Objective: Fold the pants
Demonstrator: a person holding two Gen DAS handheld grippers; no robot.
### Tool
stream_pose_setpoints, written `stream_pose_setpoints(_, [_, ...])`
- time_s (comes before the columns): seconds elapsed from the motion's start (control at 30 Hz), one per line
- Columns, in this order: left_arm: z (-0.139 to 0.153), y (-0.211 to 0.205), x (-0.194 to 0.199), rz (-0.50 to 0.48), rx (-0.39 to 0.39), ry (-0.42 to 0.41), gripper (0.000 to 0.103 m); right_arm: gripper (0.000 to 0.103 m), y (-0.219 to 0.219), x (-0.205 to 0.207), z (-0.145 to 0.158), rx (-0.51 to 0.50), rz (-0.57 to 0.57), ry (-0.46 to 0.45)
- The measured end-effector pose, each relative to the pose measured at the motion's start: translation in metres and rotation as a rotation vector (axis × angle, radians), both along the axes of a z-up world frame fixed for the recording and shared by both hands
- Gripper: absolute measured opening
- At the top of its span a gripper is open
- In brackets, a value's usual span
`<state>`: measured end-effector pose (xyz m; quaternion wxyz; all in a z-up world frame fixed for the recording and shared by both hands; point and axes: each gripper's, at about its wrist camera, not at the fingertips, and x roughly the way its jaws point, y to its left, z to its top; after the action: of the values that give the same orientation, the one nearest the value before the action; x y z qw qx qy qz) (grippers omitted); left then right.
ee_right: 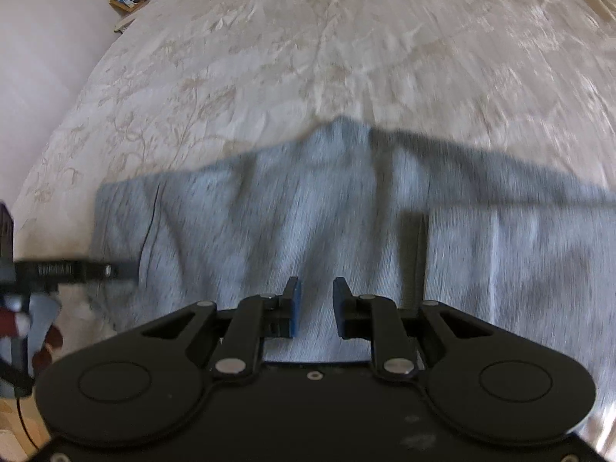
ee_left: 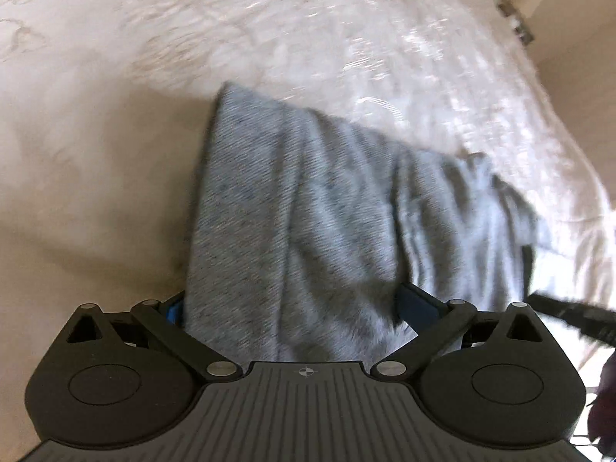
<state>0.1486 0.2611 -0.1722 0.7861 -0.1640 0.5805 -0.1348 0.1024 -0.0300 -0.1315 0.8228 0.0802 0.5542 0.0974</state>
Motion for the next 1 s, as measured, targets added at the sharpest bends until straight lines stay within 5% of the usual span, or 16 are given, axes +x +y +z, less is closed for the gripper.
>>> stream_pose_setpoints(0.37, [-0.007,0.011,0.003,0.048,-0.116,-0.005,0.099,0.022,0.006,-0.05,0.014,0.006,-0.022,-0.012])
stream_pose_setpoints(0.43, [-0.002,0.013,0.002,0.067,-0.072,-0.011,0.056,0.022,0.004,-0.056,0.015,0.006,-0.035,-0.013])
stream_pose_setpoints(0.53, [0.009,0.015,-0.006,0.076,-0.074,-0.035,0.03,0.023,0.0,-0.068,0.015,0.006,-0.059,-0.007])
stream_pose_setpoints(1.0, [0.125,-0.061,-0.028,0.024,-0.125,-0.25,0.02,0.023,-0.04,-0.083,0.018,0.069,-0.071,-0.031])
